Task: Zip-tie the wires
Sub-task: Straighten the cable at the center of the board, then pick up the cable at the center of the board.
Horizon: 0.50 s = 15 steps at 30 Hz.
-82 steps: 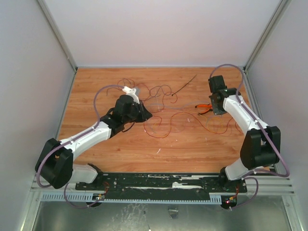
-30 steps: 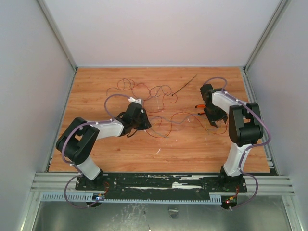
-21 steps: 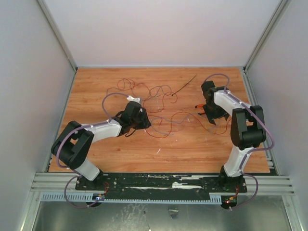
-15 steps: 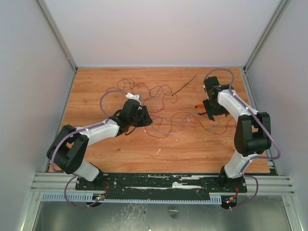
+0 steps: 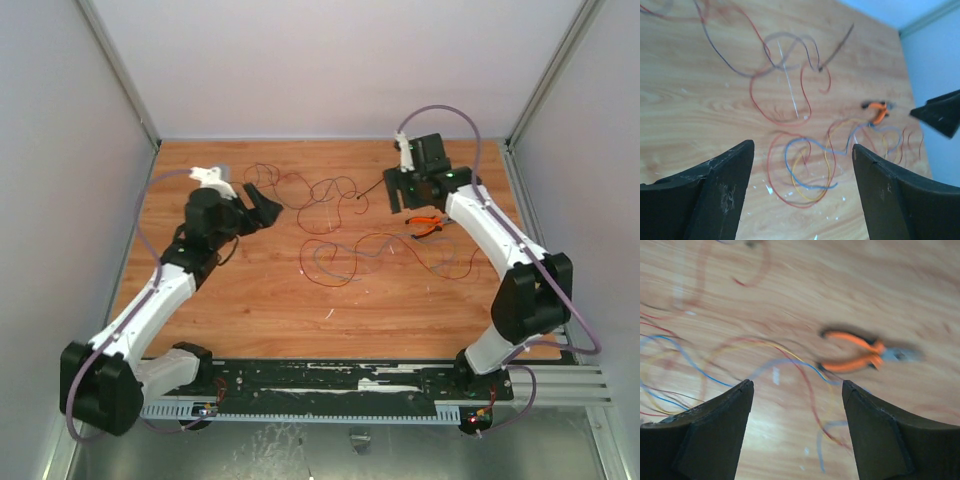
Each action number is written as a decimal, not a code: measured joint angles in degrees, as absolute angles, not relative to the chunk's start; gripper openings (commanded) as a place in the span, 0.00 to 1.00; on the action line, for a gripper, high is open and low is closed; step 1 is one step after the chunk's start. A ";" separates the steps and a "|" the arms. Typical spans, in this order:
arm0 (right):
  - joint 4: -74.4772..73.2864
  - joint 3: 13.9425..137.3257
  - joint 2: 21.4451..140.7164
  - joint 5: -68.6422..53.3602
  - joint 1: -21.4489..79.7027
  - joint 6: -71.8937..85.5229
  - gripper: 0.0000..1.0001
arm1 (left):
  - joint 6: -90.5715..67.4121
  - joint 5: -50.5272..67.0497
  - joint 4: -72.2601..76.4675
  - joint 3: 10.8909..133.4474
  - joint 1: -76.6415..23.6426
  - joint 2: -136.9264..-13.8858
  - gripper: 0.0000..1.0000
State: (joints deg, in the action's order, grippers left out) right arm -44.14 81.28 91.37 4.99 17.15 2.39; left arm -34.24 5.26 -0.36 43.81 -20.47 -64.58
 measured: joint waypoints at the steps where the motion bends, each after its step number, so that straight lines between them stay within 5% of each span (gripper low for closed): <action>1: -41.60 81.30 91.94 3.66 18.63 3.18 0.73 | -34.15 5.87 -0.58 43.83 -18.20 -62.48 0.87; 15: -28.21 114.76 129.05 -2.28 27.73 7.73 0.68 | -33.19 12.88 -5.74 42.02 -6.55 -52.86 0.89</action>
State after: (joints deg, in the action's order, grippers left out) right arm -28.21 114.76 129.05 -2.28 27.73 7.73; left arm -33.19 12.88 -5.74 42.02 -6.55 -52.86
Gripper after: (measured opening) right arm 0.694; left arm 0.884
